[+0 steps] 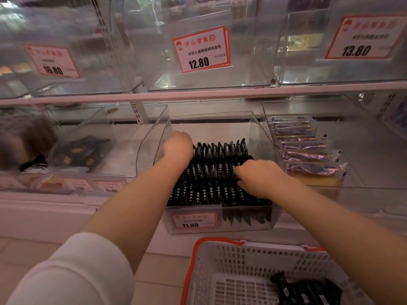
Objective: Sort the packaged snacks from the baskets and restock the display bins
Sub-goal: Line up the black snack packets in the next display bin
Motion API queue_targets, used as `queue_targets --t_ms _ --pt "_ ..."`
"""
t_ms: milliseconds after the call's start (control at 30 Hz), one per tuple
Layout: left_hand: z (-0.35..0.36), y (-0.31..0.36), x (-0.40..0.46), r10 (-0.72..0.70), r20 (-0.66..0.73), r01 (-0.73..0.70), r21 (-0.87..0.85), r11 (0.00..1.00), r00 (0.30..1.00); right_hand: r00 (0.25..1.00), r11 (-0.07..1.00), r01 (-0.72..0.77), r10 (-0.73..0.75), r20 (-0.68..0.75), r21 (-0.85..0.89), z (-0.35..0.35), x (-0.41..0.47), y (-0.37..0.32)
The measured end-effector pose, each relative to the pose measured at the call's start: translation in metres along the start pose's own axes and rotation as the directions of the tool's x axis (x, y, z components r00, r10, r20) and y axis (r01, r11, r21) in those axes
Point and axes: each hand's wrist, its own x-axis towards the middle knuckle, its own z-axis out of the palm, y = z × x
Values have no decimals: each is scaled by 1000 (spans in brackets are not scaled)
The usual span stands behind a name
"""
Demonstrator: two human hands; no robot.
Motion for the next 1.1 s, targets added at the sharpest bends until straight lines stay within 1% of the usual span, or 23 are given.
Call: queue_targets --t_ms 67,133,167,200,233,267,300,333,367,400,433,467,533,667,733,867,900,933,967,1000,1033,1067,1100 --pt "-2 2 -5 53 -47 -50 56 997 998 998 983 61 -58 -20 175 -1 -7 0" --pt "-7 2 -15 119 -32 -117 57 992 992 990 921 140 -120 -76 363 -1 -19 -1" --pt "-10 1 -23 183 -41 -182 33 983 982 984 906 172 -138 -114 388 -1 -27 -2" --pt "-12 -2 -34 270 -67 -272 -23 962 961 978 909 195 -150 -146 369 0 -36 -4" --pt "-14 -6 -48 375 -94 -384 -100 918 922 973 923 209 -163 -164 324 3 -46 -4" --pt "-14 -12 -64 486 -112 -499 -177 849 867 969 938 221 -179 -173 266 7 -55 -5" --pt "-14 -19 -82 587 -99 -592 -243 768 803 965 952 229 -195 -173 205 11 -62 -6" --pt "-13 -27 -100 666 -62 -649 -306 696 743 965 963 228 -203 -167 147 14 -68 -6" --pt "-12 -36 -115 715 -8 -670 -357 651 699 967 972 213 -195 -162 103 17 -71 -8" --pt "-9 -45 -126 735 44 -673 -366 642 677 972 980 185 -171 -164 77 19 -73 -10" --pt "-7 -50 -133 736 82 -680 -324 657 672 973 985 158 -145 -178 64 20 -73 -12" --pt "-3 -53 -137 727 98 -693 -239 680 680 974 989 134 -120 -193 62 21 -74 -13" --pt "2 -53 -140 707 63 -699 -112 707 705 972 994 93 -76 -223 65 22 -75 -16" --pt "7 -47 -135 678 -58 -679 -121 724 733 969 999 14 -5 -245 33 28 -72 -17" --pt "9 -47 -132 655 -60 -656 -126 744 754 972 999 -20 29 -234 44 28 -68 -19" --pt "14 -38 -136 600 -39 -599 -148 787 799 989 996 -45 55 -140 75 22 -67 -18" --pt "14 -37 -140 587 -53 -589 -115 800 808 985 996 -30 43 -164 78 20 -73 -18" --pt "14 -34 -146 593 -108 -601 -57 797 798 967 997 8 13 -253 81 21 -80 -17" --pt "13 -32 -153 621 -205 -632 11 775 757 927 997 47 -18 -376 68 23 -88 -17" --pt "10 -27 -161 654 -327 -677 54 734 682 869 995 69 -26 -493 68 27 -99 -16" --pt "8 -22 -169 681 -447 -736 69 673 580 803 993 78 -11 -596 87 32 -110 -15" --pt "8 -14 -179 710 -509 -798 74 599 486 759 990 83 11 -651 114 40 -122 -15" --pt "12 -5 -189 751 -503 -843 80 532 427 764 988 85 18 -645 128 50 -133 -15"
